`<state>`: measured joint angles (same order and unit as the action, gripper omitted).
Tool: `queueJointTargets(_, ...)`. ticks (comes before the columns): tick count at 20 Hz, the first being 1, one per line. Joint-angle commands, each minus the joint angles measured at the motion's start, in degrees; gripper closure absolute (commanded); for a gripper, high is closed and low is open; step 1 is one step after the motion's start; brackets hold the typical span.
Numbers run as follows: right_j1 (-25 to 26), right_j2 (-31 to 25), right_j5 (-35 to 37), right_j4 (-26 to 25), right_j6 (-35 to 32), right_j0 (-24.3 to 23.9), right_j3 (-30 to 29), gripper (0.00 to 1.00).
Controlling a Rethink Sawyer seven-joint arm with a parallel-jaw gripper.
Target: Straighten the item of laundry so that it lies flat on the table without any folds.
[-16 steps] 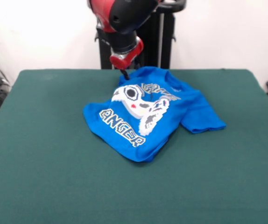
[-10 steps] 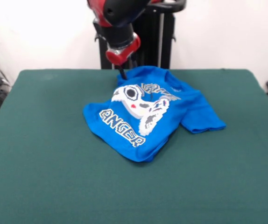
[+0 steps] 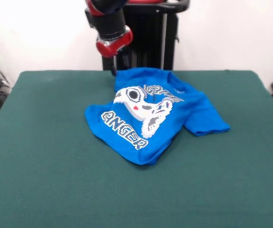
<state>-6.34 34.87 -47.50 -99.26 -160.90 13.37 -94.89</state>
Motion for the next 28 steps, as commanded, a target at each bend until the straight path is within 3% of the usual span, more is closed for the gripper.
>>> queueJointTargets(1,0.9,-6.7,6.8,-1.8,13.9,-1.1,-0.4,0.0)
queueJointTargets(11,2.3,-8.4,9.0,-4.4,10.4,-0.7,-0.4,0.0)
queueJointTargets(17,-2.6,-4.4,7.4,-6.5,6.1,2.0,-0.4,0.0)
queueJointTargets(24,-3.9,1.2,2.8,-12.7,-4.9,4.4,7.3,0.0)
queueJointTargets(28,-3.9,0.5,3.6,-13.6,-4.1,2.4,10.7,0.0)
